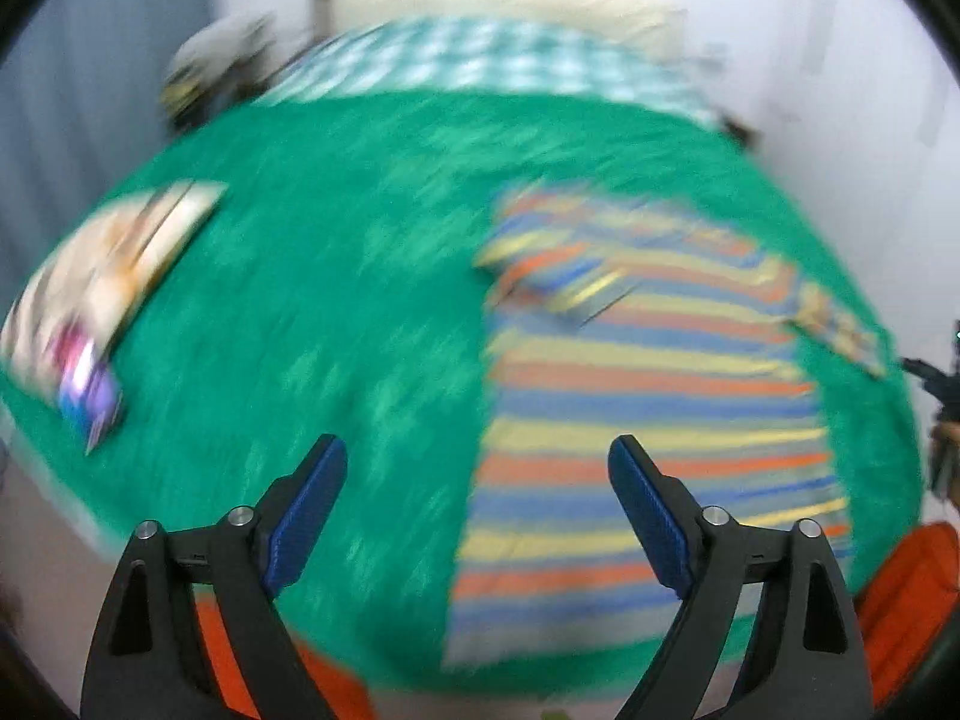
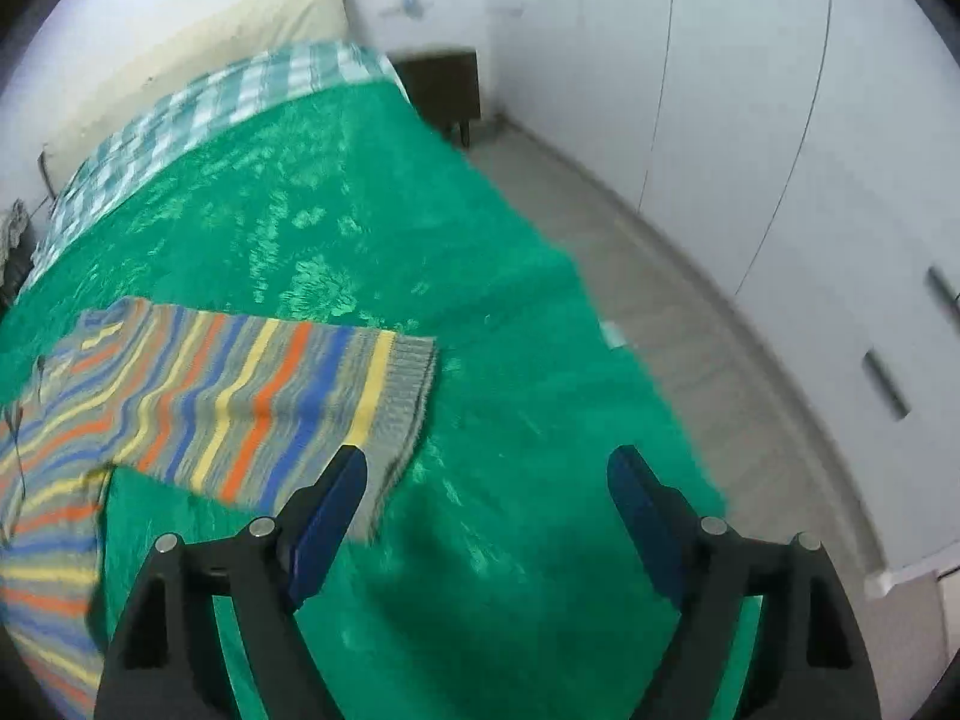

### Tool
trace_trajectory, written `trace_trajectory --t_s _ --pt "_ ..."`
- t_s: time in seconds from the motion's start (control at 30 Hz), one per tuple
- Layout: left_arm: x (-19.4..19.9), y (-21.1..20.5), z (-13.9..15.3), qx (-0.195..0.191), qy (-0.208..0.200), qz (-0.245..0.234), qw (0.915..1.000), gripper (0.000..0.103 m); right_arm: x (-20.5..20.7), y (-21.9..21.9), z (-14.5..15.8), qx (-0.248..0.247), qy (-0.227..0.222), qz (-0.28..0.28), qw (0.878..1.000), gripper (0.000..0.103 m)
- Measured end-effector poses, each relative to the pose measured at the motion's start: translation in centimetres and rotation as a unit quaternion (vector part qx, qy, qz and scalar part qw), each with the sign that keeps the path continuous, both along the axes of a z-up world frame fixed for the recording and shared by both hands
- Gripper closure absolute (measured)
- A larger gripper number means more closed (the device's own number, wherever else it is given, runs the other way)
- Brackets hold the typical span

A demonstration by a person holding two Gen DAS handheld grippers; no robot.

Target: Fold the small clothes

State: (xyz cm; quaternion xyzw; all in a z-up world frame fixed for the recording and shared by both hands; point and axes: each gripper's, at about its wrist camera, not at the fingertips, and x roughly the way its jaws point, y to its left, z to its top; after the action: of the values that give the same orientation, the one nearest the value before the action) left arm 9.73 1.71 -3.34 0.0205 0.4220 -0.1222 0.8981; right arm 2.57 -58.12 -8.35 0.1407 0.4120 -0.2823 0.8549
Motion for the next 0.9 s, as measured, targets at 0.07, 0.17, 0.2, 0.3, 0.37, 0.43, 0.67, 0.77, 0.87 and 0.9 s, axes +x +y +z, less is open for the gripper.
trace_trajectory --t_s 0.07,0.17,0.2,0.3,0.37,0.43,0.67,0.77,0.87,0.9 --pt "2.7 -3.3 1.0 0.015 -0.012 -0.083 0.9963 0.009 -1.6 2.4 1.1 0.012 -0.018 0.029 0.999 0.021" --pt "7.6 -9.5 -1.8 0.1 -0.007 -0.209 0.9728 0.009 -2.9 6.3 1.5 0.052 -0.044 0.069 0.995 0.021" --pt "8.9 -11.1 -3.3 0.125 0.004 -0.231 0.9649 0.01 -3.3 7.7 1.5 0.066 -0.053 0.08 0.993 0.021" --pt "13.5 -14.7 -8.3 0.193 0.032 -0.254 0.9472 0.019 -4.7 11.8 1.1 0.097 -0.072 0.102 0.987 0.021" --pt "16.4 -15.4 -10.9 0.194 0.069 -0.245 0.9475 0.019 -5.6 14.2 0.6 0.1 -0.08 0.111 0.986 0.021" --pt "19.0 -15.1 -13.0 0.173 0.106 -0.222 0.9537 0.02 -6.0 15.6 -0.1 0.094 -0.071 0.123 0.985 0.021" --pt "22.8 -8.8 -11.5 0.017 0.164 -0.118 0.9792 0.099 -4.6 15.8 -1.4 0.098 -0.062 0.135 0.984 0.021" --pt "23.5 -2.1 -7.4 -0.059 0.123 -0.029 0.9903 0.1 -4.4 15.5 -1.8 0.105 -0.061 0.131 0.984 0.021" --pt "24.4 7.2 -6.1 -0.137 0.103 0.123 0.9775 0.1 -4.3 15.8 -1.7 0.098 -0.059 0.14 0.984 0.021" --pt "24.8 10.6 -6.5 -0.156 0.105 0.183 0.9648 0.1 -4.2 16.0 -1.8 0.095 -0.057 0.143 0.984 0.021"
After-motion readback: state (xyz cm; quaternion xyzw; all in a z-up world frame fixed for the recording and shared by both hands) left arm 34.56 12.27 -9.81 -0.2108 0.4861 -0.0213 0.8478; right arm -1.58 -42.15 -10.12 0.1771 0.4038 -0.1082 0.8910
